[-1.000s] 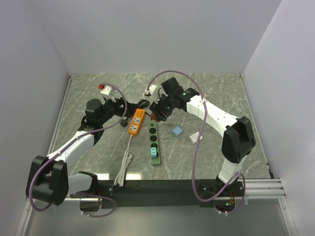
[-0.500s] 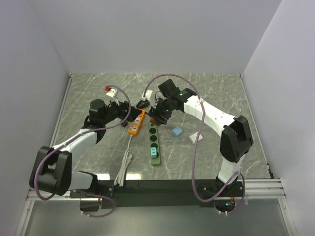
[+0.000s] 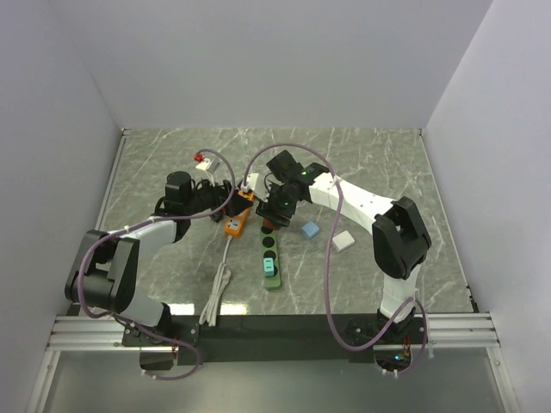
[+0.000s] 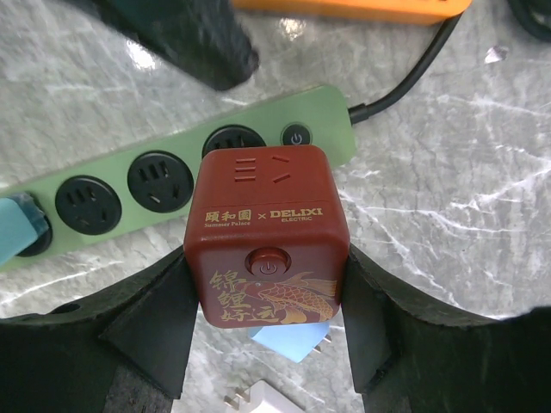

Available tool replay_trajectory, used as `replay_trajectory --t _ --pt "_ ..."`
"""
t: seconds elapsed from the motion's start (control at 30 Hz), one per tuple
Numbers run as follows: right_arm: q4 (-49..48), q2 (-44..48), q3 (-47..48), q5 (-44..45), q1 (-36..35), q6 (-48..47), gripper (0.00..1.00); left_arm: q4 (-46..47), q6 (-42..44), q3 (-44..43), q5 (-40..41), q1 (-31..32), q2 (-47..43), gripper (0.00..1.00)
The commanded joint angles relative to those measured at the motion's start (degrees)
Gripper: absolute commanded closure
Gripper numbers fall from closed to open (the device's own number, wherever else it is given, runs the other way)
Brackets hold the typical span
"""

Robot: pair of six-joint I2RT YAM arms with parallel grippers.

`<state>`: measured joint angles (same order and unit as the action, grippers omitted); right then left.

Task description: Insert the plug

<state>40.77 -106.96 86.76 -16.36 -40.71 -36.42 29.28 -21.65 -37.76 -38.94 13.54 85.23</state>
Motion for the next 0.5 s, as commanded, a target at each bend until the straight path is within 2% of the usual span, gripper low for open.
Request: replay_trajectory --t 0.0,0.47 --pt "-2.72 2.28 -0.89 0.54 -0.34 -1.89 1.00 1.84 -0.68 -2.50 -2.55 -0.44 0.02 0.02" --pt "-3.25 3.69 -2.48 2.20 -2.62 -2.77 1.00 2.10 -0.15 -2.50 -3.60 -0.44 -0.06 0.02"
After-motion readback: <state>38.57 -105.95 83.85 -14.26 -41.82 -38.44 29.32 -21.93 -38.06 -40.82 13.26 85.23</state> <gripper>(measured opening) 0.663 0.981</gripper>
